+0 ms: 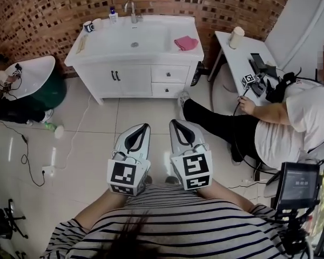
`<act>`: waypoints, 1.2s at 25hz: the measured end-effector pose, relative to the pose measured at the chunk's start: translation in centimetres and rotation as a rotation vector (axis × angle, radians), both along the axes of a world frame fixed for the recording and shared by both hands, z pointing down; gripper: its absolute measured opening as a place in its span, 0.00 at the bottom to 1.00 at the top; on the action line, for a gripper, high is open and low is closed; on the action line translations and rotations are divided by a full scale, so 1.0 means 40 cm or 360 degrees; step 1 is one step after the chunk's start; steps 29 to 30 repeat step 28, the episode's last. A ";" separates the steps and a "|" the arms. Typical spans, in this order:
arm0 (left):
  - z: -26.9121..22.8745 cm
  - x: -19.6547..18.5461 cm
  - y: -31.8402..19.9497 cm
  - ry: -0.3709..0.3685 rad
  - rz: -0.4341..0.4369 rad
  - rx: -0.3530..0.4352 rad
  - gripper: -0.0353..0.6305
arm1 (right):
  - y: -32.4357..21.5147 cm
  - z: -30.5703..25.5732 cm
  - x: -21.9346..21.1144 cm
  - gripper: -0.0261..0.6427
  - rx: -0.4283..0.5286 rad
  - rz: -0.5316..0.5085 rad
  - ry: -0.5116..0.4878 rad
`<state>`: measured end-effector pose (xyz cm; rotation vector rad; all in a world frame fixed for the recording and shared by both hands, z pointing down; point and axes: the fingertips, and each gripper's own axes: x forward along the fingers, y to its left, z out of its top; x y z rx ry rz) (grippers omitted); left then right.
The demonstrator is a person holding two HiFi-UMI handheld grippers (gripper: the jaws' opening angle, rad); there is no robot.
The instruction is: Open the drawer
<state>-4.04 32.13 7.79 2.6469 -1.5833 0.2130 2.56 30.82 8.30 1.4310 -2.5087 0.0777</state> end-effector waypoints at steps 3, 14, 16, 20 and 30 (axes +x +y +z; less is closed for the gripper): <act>-0.001 -0.018 -0.009 -0.0004 -0.0005 0.0004 0.08 | -0.011 -0.010 -0.028 0.04 0.0012 -0.0023 -0.0002; 0.014 -0.090 -0.044 0.0025 -0.0011 -0.0011 0.08 | -0.043 0.004 -0.115 0.04 0.0017 -0.0061 0.0037; 0.016 -0.101 -0.049 0.0043 -0.0010 -0.0028 0.08 | -0.044 0.008 -0.132 0.04 0.0019 -0.0064 0.0048; 0.033 -0.107 -0.053 0.0056 0.0020 -0.0061 0.08 | -0.045 0.012 -0.153 0.04 0.0033 -0.0071 0.0075; 0.031 -0.104 -0.074 0.0039 0.0057 -0.0053 0.08 | -0.055 0.009 -0.157 0.04 0.0026 -0.0053 0.0103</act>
